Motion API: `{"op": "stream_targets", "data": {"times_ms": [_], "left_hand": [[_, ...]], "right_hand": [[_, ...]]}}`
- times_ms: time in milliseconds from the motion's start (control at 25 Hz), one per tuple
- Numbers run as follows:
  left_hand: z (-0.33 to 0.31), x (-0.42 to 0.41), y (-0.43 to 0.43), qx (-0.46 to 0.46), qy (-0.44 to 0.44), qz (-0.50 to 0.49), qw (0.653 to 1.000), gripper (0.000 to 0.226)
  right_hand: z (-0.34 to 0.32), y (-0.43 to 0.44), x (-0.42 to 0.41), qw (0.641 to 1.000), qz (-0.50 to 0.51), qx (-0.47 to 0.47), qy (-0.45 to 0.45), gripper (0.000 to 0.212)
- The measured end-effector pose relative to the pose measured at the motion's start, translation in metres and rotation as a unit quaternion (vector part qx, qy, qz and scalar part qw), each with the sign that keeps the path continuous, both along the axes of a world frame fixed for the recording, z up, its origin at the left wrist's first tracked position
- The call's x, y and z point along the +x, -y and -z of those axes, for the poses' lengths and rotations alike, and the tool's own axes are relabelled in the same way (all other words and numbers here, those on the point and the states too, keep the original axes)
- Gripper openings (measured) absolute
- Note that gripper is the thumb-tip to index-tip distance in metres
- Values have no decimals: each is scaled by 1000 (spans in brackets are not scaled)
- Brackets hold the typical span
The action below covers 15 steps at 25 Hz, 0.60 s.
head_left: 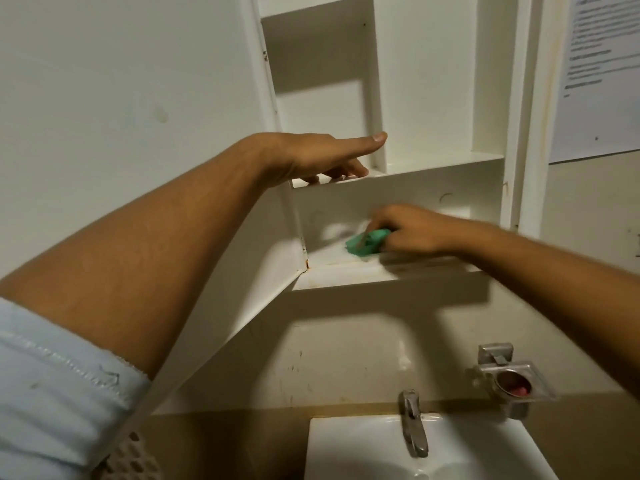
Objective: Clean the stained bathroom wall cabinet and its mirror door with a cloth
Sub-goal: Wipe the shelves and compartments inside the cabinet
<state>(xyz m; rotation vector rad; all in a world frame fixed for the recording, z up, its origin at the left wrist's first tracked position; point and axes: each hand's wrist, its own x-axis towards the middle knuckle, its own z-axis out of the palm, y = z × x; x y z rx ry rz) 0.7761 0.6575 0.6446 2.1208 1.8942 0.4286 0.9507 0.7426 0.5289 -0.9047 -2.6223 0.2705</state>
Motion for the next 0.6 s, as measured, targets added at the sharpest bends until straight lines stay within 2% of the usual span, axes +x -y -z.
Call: {"op": "stream_targets", "data": {"times_ms": [40, 80, 160, 200, 280, 400, 520, 600], "left_hand": [[1, 0, -1, 2, 0, 1, 1000, 80], [1, 0, -2, 4, -4, 0, 1000, 79], [2, 0, -3, 10, -6, -1, 1000, 78], [2, 1, -3, 11, -6, -1, 1000, 78], [2, 1, -2, 8, 0, -9, 1000, 78], [3, 2, 1, 3, -8, -3, 1000, 80], [1, -1, 1, -1, -16, 6, 1000, 75], [3, -5, -4, 14, -30, 8, 999, 64]], "right_hand": [[-4, -2, 31, 999, 50, -19, -8, 9], [-6, -6, 53, 994, 103, -33, -19, 9], [2, -9, 52, 983, 179, 2, -40, 7], [8, -5, 26, 983, 175, 17, -63, 7], [21, 6, -47, 990, 106, 13, -91, 10], [34, 24, -106, 997, 22, 29, -70, 36], [21, 28, -51, 997, -5, -5, -83, 43], [15, 17, 7, 995, 64, -11, -73, 41]]}}
